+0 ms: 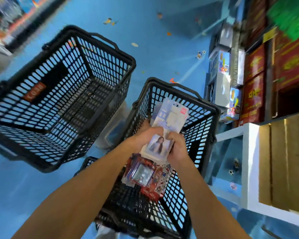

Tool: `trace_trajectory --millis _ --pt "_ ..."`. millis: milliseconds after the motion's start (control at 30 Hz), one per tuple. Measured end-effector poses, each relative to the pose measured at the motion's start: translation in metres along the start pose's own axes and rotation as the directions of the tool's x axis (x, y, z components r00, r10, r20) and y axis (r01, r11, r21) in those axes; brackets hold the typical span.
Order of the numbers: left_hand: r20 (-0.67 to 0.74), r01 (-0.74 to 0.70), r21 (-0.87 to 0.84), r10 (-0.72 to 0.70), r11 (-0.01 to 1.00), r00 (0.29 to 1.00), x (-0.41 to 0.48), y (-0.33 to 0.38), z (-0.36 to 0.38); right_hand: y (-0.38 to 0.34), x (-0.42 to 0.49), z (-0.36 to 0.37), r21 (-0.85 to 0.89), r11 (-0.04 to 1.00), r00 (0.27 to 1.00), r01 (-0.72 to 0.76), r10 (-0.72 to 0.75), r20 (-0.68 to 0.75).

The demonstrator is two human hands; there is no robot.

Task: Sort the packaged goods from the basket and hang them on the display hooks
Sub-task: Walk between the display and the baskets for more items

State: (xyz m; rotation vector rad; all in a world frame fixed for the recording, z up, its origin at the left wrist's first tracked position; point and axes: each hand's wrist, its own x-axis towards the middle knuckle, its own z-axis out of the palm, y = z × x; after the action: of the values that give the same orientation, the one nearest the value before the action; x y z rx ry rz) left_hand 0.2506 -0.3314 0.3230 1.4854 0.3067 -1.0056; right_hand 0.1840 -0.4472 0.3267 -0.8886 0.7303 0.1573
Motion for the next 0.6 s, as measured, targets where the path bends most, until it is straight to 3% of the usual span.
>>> trace_trajectory --millis 100,333,467,600 --pt "0.005 -0.086 -0.019 0.086 0.996 0.996 -0.047 0.013 -0.01 0.0 -0.031 0.021 0.018 0.999 0.996 -0.026 0.024 0.081" --pt "0.05 -0.146 -0.118 0.153 0.982 0.987 -0.144 0.009 -0.053 0.017 -0.11 0.08 -0.173 0.98 0.995 -0.101 0.1 -0.015" --pt "0.0 -0.195 -0.182 0.199 0.964 0.98 -0.19 -0.003 -0.082 0.029 -0.15 0.114 -0.204 0.979 0.997 0.009 0.007 0.08" --pt "-0.142 -0.242 -0.263 0.21 0.934 0.967 -0.229 -0.018 -0.114 0.054 -0.181 0.148 -0.096 0.987 0.964 0.131 -0.105 0.245"
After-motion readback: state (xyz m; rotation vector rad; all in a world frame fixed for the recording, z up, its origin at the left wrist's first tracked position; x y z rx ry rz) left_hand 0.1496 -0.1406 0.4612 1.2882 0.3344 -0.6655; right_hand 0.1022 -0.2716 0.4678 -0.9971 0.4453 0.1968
